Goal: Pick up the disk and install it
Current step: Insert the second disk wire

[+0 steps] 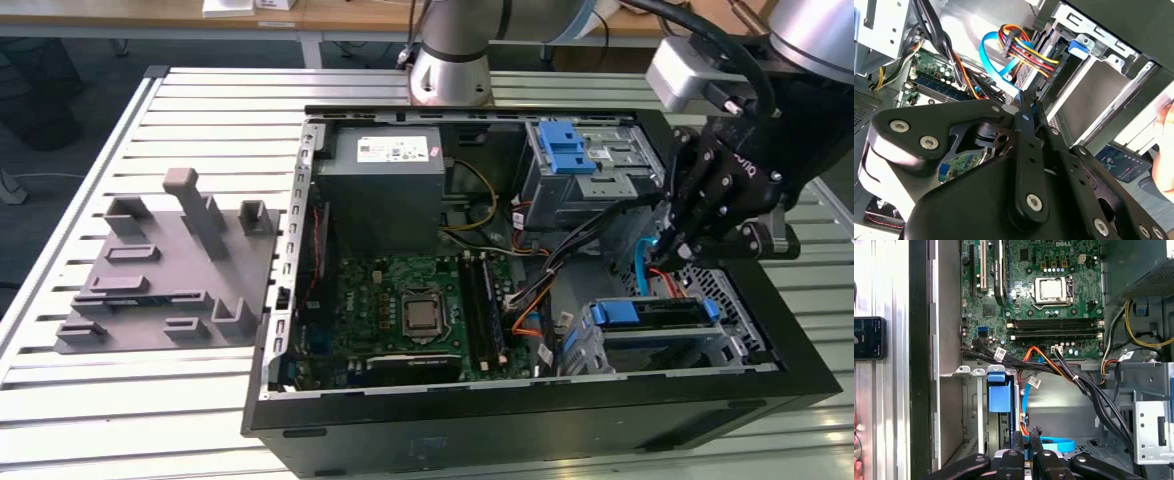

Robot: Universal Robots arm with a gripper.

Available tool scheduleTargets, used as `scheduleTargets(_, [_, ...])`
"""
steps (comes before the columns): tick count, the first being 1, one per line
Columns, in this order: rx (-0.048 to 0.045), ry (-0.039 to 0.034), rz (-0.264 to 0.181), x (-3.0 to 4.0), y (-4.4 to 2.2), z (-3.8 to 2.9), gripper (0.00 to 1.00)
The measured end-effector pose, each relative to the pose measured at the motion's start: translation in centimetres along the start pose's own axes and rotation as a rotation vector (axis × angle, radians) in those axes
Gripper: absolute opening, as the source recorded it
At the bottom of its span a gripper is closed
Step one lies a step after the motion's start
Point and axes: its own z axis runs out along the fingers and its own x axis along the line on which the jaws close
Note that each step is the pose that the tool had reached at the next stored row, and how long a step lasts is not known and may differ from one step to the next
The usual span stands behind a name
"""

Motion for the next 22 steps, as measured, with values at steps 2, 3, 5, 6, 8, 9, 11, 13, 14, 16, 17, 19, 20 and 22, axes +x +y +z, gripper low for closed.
scheduleTargets(2, [-0.0052, 0.0004, 0.0, 0.24, -0.13, 0.22, 0.17])
scheduleTargets(3, [-0.0072, 0.0003, 0.0, 0.42, -0.15, 0.36, 0.17])
scheduleTargets(5, [-0.0096, 0.0004, 0.0, 0.76, -0.18, 0.67, 0.17])
scheduleTargets(6, [-0.0102, 0.0004, 0.0, 0.88, -0.19, 0.83, 0.17])
scheduleTargets(8, [-0.0115, 0.0004, 0.0, 0.98, -0.22, 1.17, 0.17])
scheduleTargets(9, [-0.0124, 0.0006, 0.0, 1.0, -0.23, 1.33, 0.17])
scheduleTargets(11, [-0.014, 0.0007, 0.0, 1.03, -0.25, 1.68, 0.17])
scheduleTargets(13, [-0.0155, 0.0008, 0.0, 1.05, -0.26, 1.85, 0.17])
scheduleTargets(14, [-0.016, 0.001, 0.0, 1.09, -0.26, 1.87, 0.17])
scheduleTargets(16, [-0.0176, 0.0008, 0.0, 1.29, -0.27, 1.97, 0.17])
scheduleTargets(17, [-0.0186, 0.0009, 0.001, 1.39, -0.29, 2.06, 0.17])
scheduleTargets(19, [-0.0204, 0.0005, 0.001, 1.45, -0.33, 2.34, 0.17])
scheduleTargets(20, [-0.0221, 0.0009, 0.001, 1.44, -0.39, 2.46, 0.17])
scheduleTargets(22, [-0.0262, 0.0011, 0.001, 1.43, -0.47, 2.71, 0.17])
